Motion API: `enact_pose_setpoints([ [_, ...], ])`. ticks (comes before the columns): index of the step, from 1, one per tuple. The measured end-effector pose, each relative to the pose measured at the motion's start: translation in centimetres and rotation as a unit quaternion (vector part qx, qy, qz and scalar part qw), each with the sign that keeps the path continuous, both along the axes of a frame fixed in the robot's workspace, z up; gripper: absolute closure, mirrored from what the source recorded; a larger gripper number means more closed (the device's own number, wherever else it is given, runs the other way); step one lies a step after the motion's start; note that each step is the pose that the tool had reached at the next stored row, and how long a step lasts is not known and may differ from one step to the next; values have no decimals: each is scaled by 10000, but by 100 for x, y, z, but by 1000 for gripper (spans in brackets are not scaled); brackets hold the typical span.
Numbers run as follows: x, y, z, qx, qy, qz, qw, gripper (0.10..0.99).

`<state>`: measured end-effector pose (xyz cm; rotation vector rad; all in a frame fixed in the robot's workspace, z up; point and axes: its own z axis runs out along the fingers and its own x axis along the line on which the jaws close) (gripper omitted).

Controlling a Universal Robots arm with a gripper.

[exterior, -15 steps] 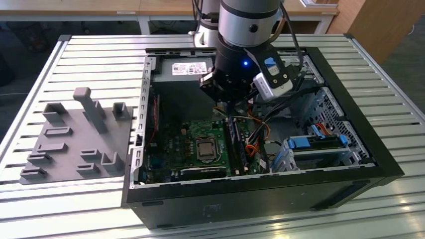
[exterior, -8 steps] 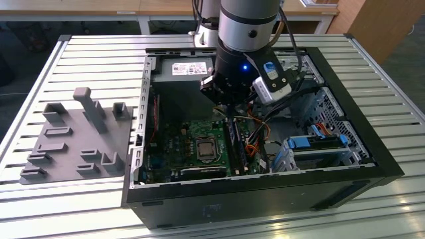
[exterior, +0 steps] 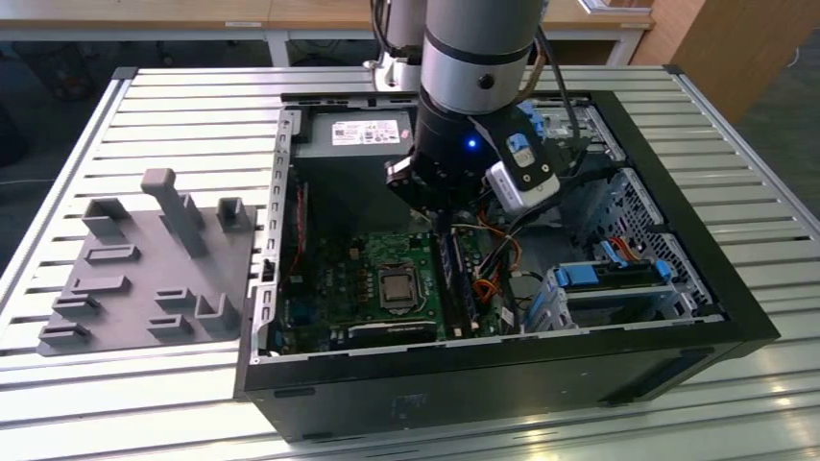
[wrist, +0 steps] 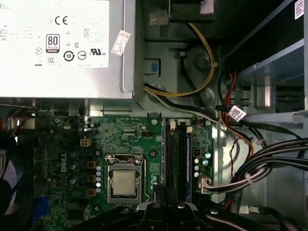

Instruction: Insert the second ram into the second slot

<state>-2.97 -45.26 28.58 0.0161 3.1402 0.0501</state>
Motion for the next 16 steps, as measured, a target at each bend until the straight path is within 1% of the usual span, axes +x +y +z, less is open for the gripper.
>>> enact_pose_setpoints([
  [1,1,-2,-8,1,1,-2,10000,969],
  [3,6,-4,-23,-1,12,-4,10000,969],
  [4,9,-5,-29,-1,25,-5,10000,969],
  [5,13,-6,-35,-1,45,-5,10000,969],
  [6,17,-7,-40,-1,58,-6,10000,969],
  [7,19,-8,-46,-1,66,-7,10000,969],
  [13,20,-12,-70,1,68,-7,10000,969],
  [16,20,-12,-99,1,69,-7,10000,969],
])
